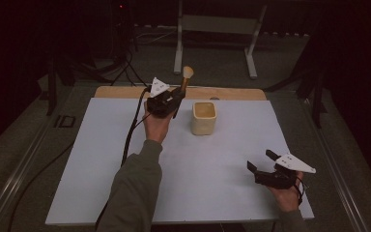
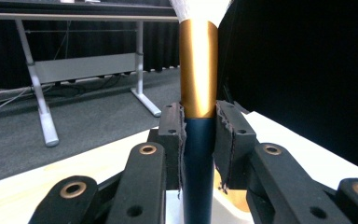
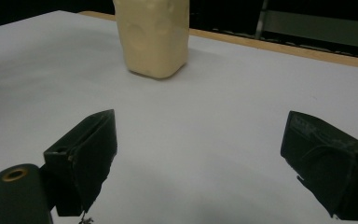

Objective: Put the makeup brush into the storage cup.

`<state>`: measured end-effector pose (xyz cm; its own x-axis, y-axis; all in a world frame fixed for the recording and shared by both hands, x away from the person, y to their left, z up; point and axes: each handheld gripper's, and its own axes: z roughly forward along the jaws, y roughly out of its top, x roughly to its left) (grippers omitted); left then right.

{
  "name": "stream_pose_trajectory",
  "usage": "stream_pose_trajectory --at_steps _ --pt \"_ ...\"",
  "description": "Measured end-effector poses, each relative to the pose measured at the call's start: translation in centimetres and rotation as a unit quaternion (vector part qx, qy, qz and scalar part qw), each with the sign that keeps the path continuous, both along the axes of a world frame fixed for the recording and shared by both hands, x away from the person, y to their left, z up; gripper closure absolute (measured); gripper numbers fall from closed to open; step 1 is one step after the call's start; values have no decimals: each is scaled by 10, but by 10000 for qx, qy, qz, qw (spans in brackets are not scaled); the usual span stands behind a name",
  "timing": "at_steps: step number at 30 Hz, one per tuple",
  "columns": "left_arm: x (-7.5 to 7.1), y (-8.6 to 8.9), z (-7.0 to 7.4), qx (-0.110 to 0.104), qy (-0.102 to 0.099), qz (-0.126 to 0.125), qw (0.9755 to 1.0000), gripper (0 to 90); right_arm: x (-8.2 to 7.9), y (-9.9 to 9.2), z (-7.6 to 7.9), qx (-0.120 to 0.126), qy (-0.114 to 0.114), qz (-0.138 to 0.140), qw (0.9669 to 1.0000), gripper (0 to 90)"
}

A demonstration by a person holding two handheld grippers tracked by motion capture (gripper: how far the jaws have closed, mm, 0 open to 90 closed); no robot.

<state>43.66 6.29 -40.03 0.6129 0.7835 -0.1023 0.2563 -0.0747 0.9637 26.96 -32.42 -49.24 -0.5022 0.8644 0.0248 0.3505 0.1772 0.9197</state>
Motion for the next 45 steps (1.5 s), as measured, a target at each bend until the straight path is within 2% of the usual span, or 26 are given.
stream_pose_trajectory --at_steps 10,29,34,45 --pt "5 -8 0 -20 -24 -43 10000 744 1 0 0 40 -5 -4 10000 106" --pt "14 -37 3 -43 -96 -176 9998 744 2 -3 1 111 -25 -54 9999 107" --pt "17 -43 2 -92 -71 -186 9998 744 1 -3 1 142 -20 -47 9999 106" --pt "21 -57 0 -43 -62 -269 9996 744 1 -4 2 164 -27 -49 9998 106"
